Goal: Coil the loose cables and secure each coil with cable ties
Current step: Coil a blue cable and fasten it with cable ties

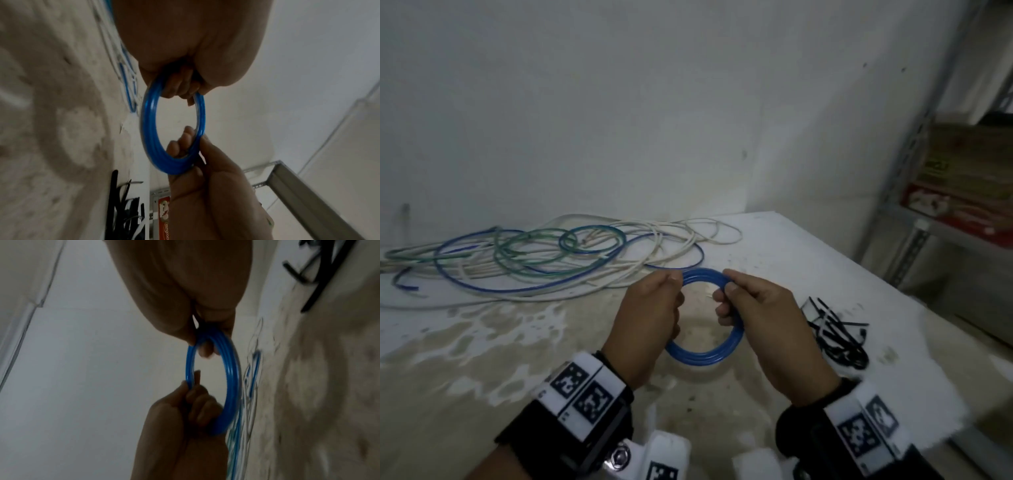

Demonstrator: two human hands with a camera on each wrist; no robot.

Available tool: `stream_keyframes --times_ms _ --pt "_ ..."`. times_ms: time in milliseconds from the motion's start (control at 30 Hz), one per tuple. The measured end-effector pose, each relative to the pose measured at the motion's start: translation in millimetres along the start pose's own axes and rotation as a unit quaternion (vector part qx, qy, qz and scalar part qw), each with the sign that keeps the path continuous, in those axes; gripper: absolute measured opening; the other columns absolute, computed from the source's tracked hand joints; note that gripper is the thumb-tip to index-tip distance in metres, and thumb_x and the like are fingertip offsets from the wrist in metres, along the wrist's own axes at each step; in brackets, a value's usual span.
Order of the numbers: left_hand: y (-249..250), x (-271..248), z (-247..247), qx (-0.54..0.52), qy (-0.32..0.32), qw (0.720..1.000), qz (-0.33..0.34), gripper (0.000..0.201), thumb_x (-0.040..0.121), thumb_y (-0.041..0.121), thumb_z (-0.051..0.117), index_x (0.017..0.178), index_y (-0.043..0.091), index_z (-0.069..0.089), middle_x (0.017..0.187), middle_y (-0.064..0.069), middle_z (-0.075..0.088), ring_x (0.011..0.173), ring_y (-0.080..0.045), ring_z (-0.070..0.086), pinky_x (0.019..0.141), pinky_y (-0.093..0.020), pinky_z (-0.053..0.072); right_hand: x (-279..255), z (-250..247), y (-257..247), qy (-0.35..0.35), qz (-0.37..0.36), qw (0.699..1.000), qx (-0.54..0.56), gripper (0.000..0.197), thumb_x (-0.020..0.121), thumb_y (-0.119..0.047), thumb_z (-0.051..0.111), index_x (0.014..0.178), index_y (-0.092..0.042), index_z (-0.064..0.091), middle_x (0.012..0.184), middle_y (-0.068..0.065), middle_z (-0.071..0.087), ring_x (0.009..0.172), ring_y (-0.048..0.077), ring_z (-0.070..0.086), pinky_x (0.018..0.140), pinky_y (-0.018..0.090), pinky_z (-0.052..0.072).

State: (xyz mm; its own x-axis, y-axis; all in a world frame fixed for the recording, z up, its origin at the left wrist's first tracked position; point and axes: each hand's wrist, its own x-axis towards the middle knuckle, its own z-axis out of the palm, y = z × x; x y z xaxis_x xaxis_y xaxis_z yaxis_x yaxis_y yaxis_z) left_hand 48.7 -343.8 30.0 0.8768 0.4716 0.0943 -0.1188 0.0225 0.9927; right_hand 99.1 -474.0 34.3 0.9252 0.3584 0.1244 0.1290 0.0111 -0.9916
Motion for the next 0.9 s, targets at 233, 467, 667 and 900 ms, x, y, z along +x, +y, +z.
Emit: stream_keyframes --times_ms 233,467,667,900 --pt "-22.4 3.1 -10.9 -0.090 0.011 0.994 -0.060 0.029 0.102 0.016 0.037 0.074 0.013 0.043 0.052 0.007 0.028 0.042 -0.007 0.019 0.041 -0.020 0.021 18.8 -62.2 -9.3 -0.013 -0.026 0.888 -0.459 0.018 0.093 -0.024 0.057 0.091 -0.015 0.073 0.097 -0.001 0.070 0.073 0.004 0.054 0.059 0.017 0.037" --pt "-29.5 0.1 -19.2 -0.194 0.013 0.976 -0.095 0.024 0.102 0.017 0.033 0.082 0.013 0.046 0.056 0.003 0.037 0.044 -0.009 0.024 0.042 -0.022 0.025 27.2 -50.9 2.5 -0.146 0.060 0.702 -0.695 0.034 0.083 -0.021 0.065 0.059 -0.013 0.043 0.061 0.000 0.045 0.054 0.012 0.042 0.061 0.026 0.042" --pt "-33.4 -0.1 -25.3 -0.235 0.017 0.965 -0.113 0.019 0.102 0.020 0.035 0.089 0.011 0.044 0.056 0.002 0.041 0.041 -0.008 0.027 0.038 -0.020 0.028 27.0 -46.8 -2.2 -0.191 0.095 0.626 -0.750 0.031 0.085 -0.023 0.067 0.064 -0.015 0.046 0.064 -0.003 0.044 0.061 0.011 0.046 0.066 0.028 0.044" --pt "-35.5 0.0 -27.1 -0.239 0.013 0.964 -0.114 0.019 0.102 0.020 0.035 0.088 0.012 0.044 0.057 0.002 0.041 0.042 -0.008 0.027 0.038 -0.020 0.029 34.9 -44.7 2.7 -0.212 0.103 0.615 -0.753 0.034 0.086 -0.013 0.059 0.057 -0.012 0.042 0.060 0.000 0.044 0.052 0.010 0.040 0.048 0.022 0.036"
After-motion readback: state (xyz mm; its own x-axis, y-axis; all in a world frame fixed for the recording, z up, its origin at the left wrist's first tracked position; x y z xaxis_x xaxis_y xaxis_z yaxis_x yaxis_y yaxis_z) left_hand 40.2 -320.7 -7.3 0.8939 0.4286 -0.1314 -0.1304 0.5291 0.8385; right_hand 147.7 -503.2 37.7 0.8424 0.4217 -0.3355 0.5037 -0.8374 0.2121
